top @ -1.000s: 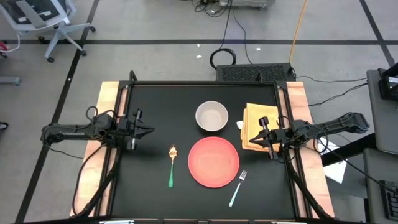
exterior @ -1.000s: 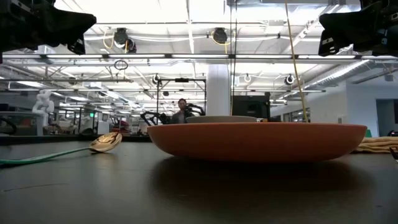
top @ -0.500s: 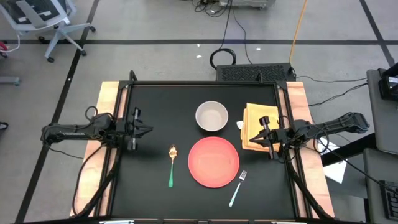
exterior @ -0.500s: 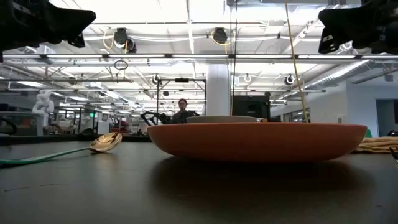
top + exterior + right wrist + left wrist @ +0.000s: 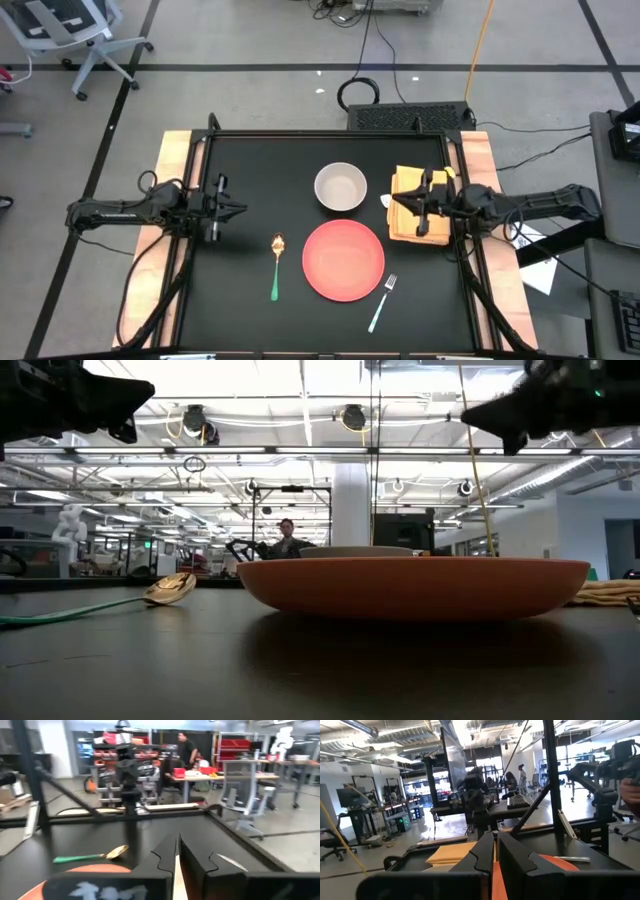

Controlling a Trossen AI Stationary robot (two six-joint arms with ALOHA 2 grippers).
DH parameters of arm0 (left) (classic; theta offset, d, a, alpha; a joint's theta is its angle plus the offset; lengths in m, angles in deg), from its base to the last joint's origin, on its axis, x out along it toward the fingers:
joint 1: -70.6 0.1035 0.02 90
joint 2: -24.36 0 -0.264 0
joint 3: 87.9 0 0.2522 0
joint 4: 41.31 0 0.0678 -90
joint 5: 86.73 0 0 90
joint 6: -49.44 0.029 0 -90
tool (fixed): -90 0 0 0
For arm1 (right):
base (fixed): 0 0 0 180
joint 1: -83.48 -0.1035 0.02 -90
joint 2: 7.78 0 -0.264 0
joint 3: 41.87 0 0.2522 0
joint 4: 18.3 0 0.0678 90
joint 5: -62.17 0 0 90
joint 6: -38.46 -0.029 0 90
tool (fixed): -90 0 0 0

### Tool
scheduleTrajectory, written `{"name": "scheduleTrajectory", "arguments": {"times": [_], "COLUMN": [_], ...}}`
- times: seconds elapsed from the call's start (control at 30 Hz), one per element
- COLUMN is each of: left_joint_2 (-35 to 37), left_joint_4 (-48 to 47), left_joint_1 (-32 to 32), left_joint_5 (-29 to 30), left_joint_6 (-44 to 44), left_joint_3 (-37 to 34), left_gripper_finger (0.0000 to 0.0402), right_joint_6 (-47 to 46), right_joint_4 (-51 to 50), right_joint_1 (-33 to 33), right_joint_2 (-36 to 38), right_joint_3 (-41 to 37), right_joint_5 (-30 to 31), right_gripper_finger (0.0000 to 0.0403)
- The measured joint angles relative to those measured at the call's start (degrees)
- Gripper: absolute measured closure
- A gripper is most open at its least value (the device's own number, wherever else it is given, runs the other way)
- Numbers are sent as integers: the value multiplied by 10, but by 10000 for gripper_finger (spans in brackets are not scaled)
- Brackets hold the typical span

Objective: Set table place
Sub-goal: Put the white bowl on the orange plate

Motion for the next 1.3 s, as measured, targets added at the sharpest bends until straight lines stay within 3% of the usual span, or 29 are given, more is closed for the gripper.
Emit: {"name": "scheduleTrajectory", "arguments": {"times": [0.27, 0.43, 0.83, 1.07, 1.3], "left_joint_2": [0, 0, 0, 0, 0], "left_joint_4": [44, 59, 53, 53, 52], "left_joint_1": [0, 0, 0, 0, 0], "left_joint_5": [0, 0, 0, 0, 0], "left_joint_6": [1, 3, 12, 14, 12], "left_joint_3": [0, 0, 0, 0, 0], "left_gripper_finger": [371, 371, 371, 371, 371], "right_joint_6": [-86, -89, -40, -61, -61], "right_joint_4": [-75, -135, -29, -91, -83], "right_joint_1": [104, 157, 151, 177, 179], "right_joint_2": [-104, -180, -261, -336, -373], "right_joint_3": [128, 196, 174, 228, 238], "right_joint_5": [-1, -2, -33, -81, -81], "right_gripper_finger": [387, 387, 387, 369, 345]}}
